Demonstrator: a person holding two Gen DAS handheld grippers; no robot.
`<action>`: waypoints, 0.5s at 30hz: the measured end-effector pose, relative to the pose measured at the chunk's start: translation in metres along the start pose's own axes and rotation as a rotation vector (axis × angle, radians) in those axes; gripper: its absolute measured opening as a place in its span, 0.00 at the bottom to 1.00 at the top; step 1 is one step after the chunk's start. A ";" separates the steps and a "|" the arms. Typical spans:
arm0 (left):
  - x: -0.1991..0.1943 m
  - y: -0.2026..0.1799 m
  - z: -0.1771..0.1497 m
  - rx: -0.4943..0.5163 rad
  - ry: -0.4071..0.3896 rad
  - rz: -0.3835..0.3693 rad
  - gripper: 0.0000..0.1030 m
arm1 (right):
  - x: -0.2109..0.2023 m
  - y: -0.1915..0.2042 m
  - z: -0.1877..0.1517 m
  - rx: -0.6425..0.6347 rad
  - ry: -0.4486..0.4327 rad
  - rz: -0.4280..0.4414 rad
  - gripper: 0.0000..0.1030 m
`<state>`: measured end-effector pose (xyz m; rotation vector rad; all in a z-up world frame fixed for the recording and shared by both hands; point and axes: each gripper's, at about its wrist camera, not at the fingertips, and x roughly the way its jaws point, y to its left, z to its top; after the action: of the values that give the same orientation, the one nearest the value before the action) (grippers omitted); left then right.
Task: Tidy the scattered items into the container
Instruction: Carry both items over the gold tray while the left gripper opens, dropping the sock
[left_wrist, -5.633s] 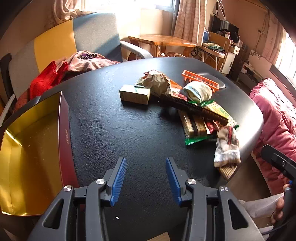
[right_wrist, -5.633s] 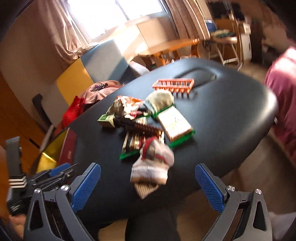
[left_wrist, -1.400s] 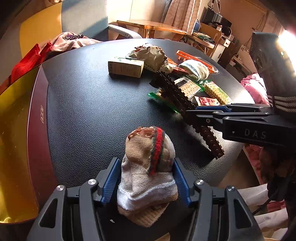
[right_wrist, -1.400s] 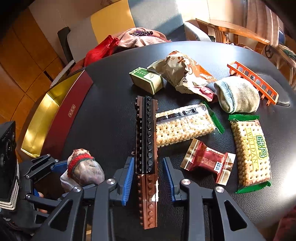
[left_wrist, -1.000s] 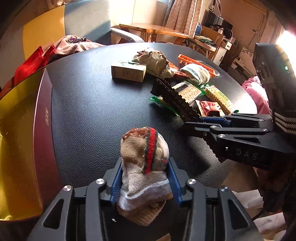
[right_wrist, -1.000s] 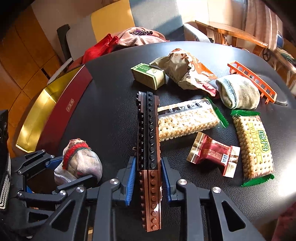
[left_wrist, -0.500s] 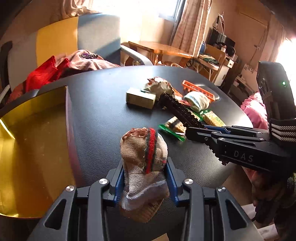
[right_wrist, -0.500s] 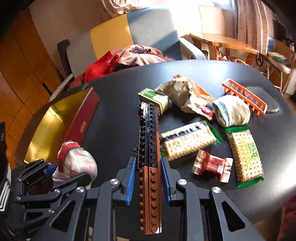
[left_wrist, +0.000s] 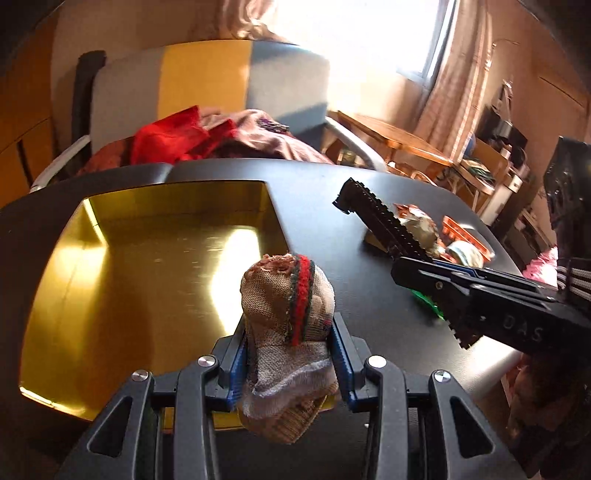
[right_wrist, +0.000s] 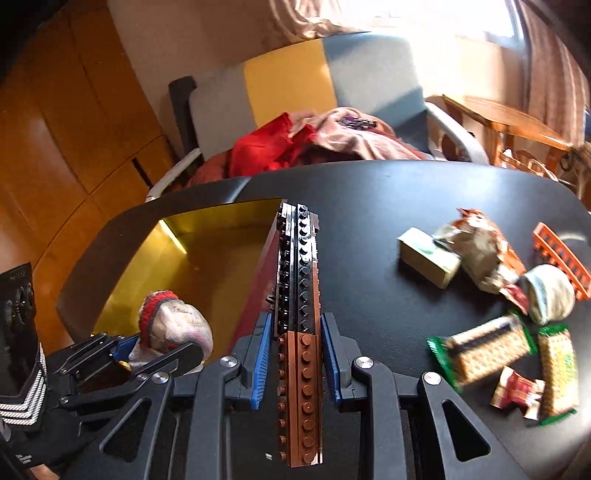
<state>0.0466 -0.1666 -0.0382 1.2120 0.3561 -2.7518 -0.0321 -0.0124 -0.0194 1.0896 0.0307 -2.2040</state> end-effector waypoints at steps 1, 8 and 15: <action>0.000 0.007 0.001 -0.016 -0.002 0.014 0.39 | 0.004 0.008 0.002 -0.013 0.003 0.009 0.26; -0.007 0.051 0.002 -0.113 -0.022 0.093 0.39 | 0.027 0.047 0.014 -0.063 0.015 0.059 0.26; -0.020 0.067 -0.003 -0.127 -0.052 0.133 0.39 | 0.017 0.052 0.010 -0.069 -0.035 0.022 0.26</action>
<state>0.0750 -0.2301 -0.0362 1.0904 0.4220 -2.5991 -0.0167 -0.0652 -0.0115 1.0091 0.0790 -2.1854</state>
